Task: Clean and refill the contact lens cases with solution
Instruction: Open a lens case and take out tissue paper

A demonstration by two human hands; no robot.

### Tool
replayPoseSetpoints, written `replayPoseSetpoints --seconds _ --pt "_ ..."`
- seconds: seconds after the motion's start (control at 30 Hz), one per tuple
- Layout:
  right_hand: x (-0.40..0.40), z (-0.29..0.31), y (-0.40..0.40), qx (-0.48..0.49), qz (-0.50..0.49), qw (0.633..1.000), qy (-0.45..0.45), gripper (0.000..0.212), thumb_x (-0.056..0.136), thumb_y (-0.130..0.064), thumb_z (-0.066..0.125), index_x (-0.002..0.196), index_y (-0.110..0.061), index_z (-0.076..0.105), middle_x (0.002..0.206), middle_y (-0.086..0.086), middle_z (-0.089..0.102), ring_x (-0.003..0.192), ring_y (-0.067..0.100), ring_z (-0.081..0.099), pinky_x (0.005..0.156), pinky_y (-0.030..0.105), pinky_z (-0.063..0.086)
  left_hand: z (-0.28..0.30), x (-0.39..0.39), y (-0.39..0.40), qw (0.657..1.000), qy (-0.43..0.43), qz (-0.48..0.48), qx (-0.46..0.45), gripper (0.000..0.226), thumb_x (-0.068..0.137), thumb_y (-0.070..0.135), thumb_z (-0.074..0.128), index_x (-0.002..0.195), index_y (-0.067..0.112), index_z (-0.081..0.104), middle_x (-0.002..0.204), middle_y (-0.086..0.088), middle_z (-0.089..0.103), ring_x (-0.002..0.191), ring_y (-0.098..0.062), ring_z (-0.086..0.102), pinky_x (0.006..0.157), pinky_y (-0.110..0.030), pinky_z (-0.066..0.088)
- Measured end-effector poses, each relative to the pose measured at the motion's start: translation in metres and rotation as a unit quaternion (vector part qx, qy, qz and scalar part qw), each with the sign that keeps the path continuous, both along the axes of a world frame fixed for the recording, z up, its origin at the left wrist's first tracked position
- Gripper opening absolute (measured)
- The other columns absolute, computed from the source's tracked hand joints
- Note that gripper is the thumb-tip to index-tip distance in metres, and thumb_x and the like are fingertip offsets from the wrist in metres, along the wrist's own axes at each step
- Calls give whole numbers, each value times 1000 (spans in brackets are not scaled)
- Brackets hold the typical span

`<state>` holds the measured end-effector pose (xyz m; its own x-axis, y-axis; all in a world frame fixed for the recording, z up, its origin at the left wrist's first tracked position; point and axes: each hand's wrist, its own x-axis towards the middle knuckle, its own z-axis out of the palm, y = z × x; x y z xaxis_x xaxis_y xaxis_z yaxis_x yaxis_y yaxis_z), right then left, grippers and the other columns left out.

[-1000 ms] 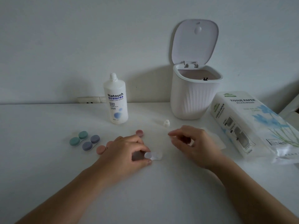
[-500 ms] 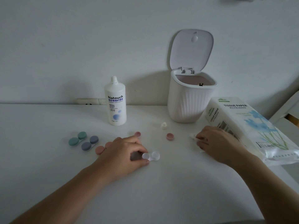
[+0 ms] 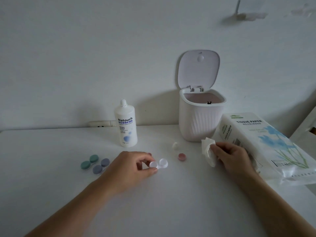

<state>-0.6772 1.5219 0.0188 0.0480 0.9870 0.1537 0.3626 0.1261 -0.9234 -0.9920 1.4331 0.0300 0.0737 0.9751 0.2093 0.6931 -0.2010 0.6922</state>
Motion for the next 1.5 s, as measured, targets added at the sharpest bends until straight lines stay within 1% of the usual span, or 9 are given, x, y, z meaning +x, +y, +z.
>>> replayPoseSetpoints --seconds 0.23,0.37,0.5,0.67,0.97,1.1,1.23,1.37,1.5 --pt "10 -2 3 13 4 999 35 11 91 -36 69 86 -38 79 74 -1 75 60 2 55 61 24 44 49 -2 20 989 -136 5 -55 9 84 26 80 91 28 76 82 0 78 61 -3 67 57 -7 45" --pt "11 -3 3 12 19 997 80 17 93 -28 69 81 -32 80 52 -10 61 45 -1 43 43 9 34 80 7 41 991 -133 20 -3 8 84 24 82 88 29 78 78 1 76 66 -5 64 65 -14 47" --pt "9 -5 6 7 29 995 94 16 94 -25 69 82 -28 80 56 -10 65 48 -2 47 46 9 36 106 22 69 982 -187 34 10 9 82 18 82 91 21 79 76 2 77 61 -5 64 62 -12 49" --pt "10 -5 6 13 24 998 57 13 92 -30 69 84 -34 79 60 -10 70 49 -7 53 47 5 36 129 43 112 976 -207 61 18 8 79 27 82 85 22 80 85 -9 78 65 -10 64 71 -26 48" --pt "10 -5 7 8 30 997 66 16 92 -27 69 80 -32 79 57 -11 68 47 -6 53 48 6 37 139 70 168 970 -230 69 -43 19 82 16 83 99 11 78 82 -2 77 62 -4 64 62 -19 48" --pt "11 -4 7 2 41 997 65 17 92 -26 68 79 -26 78 56 -12 66 47 -6 51 47 5 35 143 77 178 984 -170 53 -22 21 77 13 85 97 16 78 76 6 76 65 -2 68 61 -15 49" --pt "11 -3 5 -1 36 998 60 17 92 -28 67 78 -26 78 56 -14 65 47 -6 51 47 4 35 151 84 182 995 40 8 91 21 77 16 80 98 22 77 80 9 72 71 -3 64 69 -17 49" --pt "10 -1 4 0 36 998 54 18 92 -28 68 77 -31 78 56 -15 65 47 -8 51 48 3 35 166 88 182 935 272 -112 196 13 93 25 66 100 18 74 83 7 63 77 -14 57 69 -30 45" --pt "10 2 2 2 37 998 56 19 92 -29 68 76 -34 78 54 -16 64 47 -8 51 48 3 35 175 93 184 880 366 -166 252 12 98 15 60 98 14 72 88 -4 64 85 -24 55 76 -40 46"
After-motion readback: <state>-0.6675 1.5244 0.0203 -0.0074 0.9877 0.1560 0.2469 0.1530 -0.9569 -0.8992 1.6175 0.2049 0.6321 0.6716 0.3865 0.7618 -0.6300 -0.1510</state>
